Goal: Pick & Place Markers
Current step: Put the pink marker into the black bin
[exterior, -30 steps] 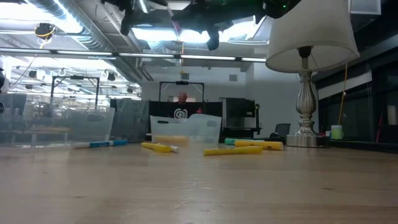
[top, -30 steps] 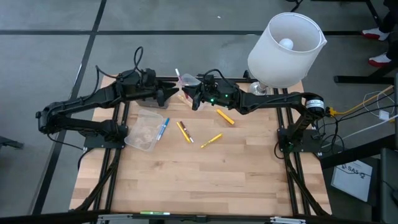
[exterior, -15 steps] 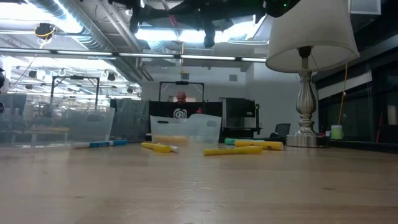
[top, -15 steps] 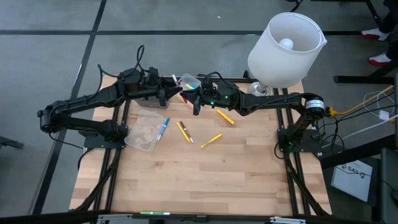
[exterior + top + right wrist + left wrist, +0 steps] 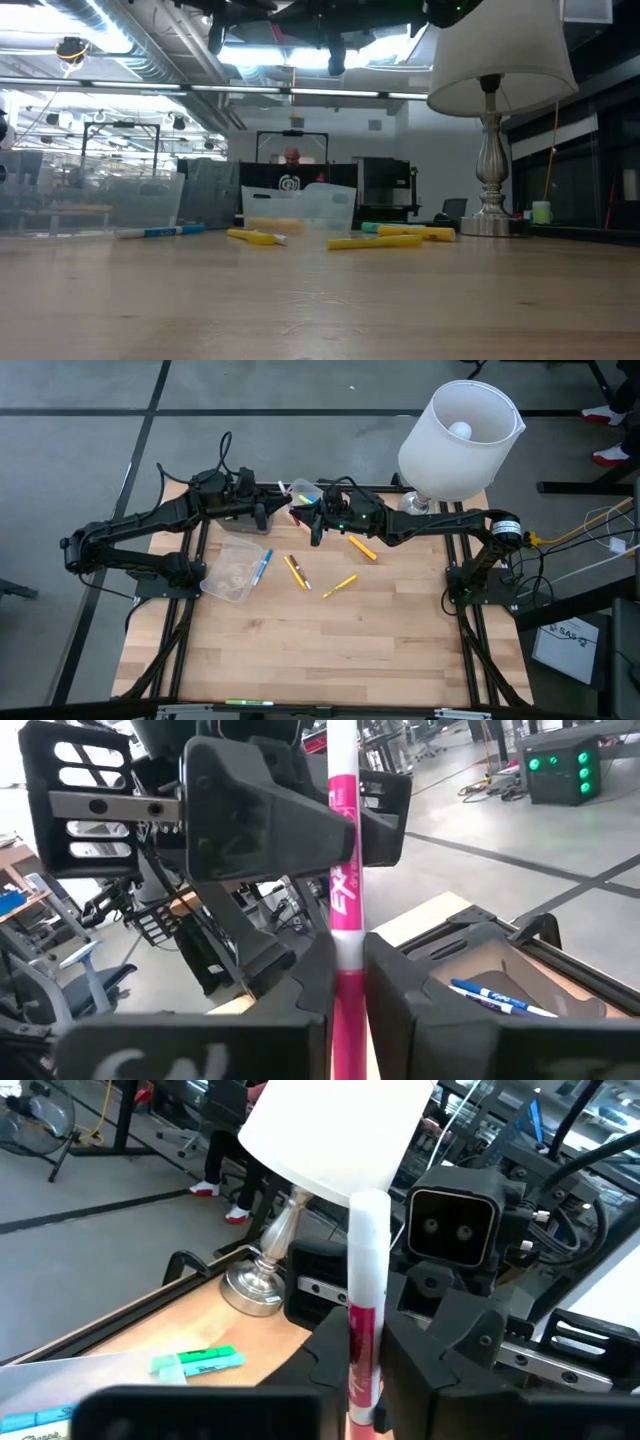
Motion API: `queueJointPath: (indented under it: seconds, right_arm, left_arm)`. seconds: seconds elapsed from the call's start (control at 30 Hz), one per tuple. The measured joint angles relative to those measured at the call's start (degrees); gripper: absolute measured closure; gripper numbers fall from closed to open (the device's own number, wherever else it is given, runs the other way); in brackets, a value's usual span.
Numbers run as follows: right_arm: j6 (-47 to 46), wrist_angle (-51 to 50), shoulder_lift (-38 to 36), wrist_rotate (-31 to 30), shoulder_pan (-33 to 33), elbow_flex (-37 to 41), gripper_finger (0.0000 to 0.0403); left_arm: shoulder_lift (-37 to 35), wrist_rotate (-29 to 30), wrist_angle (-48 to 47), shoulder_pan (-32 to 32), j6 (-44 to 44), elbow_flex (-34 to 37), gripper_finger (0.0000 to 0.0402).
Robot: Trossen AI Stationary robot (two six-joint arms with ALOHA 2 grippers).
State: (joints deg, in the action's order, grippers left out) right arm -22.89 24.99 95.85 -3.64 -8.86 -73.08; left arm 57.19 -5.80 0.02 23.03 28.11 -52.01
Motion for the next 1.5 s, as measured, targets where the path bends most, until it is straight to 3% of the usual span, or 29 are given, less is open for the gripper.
queueJointPath:
  seconds: [0.2,0.47,1.0,1.5]
  right_arm:
    - [1.03,-0.23,0.00,-0.17,0.11,0.00,0.0356]
    - [-0.95,-2.21,0.00,-0.24,0.11,0.00,0.0311]
    - [-4.13,-18.96,0.00,2.34,0.11,0.00,0.0172]
    - [-3.80,-35.55,0.00,2.19,0.11,0.00,0.0173]
  left_arm:
    - [-0.02,-0.07,-0.15,0.00,0.11,0.00,0.0372]
    - [-0.02,0.28,-0.38,0.02,-0.08,0.00,0.0372]
    - [-0.02,0.24,-6.48,0.02,-2.45,0.00,0.0372]
    - [-0.02,0.26,-11.46,0.00,-6.86,0.00,0.0372]
